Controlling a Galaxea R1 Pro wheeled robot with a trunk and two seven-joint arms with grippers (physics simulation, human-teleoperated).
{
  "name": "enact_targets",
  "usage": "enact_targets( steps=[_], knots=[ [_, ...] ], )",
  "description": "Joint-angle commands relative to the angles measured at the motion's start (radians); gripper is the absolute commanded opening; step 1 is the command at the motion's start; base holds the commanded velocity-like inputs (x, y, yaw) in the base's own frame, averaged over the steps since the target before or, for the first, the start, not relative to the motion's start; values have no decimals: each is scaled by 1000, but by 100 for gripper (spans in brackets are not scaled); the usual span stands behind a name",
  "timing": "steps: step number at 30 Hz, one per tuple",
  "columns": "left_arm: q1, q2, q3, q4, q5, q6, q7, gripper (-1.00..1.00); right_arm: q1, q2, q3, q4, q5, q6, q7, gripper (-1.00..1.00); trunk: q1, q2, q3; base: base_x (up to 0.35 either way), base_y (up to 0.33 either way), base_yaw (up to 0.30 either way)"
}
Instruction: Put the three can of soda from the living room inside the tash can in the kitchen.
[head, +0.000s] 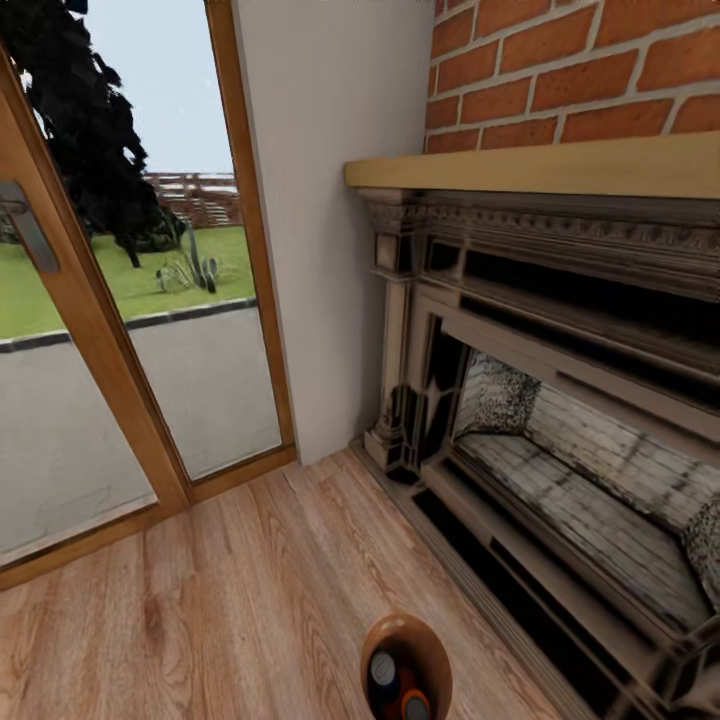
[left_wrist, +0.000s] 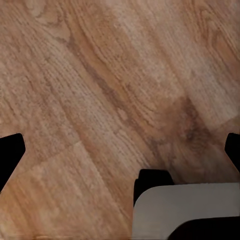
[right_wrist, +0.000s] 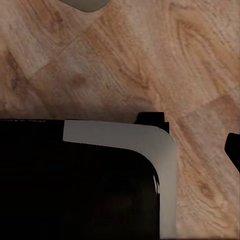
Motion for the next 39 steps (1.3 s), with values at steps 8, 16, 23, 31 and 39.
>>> enact_targets(
  steps=[8, 16, 23, 31, 39],
  knots=[
    [0, -1, -2, 38, -8, 89, 178, 100, -1, 0, 1, 221, 0, -179, -98, 100, -31, 56, 25, 0, 0, 0],
    [2, 2, -74, 41, -9, 155, 236, 100, -1, -1, 1, 292, 0, -228, -149, 100, -61, 112, 50, 0, 0, 0],
    [71, -17, -149, 41, -76, 150, 241, 100, -2, -9, -5, 421, 0, -357, -159, 100, -88, 161, 72, 0, 0, 0],
    [88, -29, -166, 41, -101, 151, 242, 100, -1, -28, -48, 435, 0, -387, -155, 100, -119, 217, 97, 0, 0, 0],
    [90, -30, -168, 41, -103, 151, 242, 100, 0, -92, -93, 452, -16, -400, -139, 100, -150, 273, 122, 0, 0, 0]
  ],
)
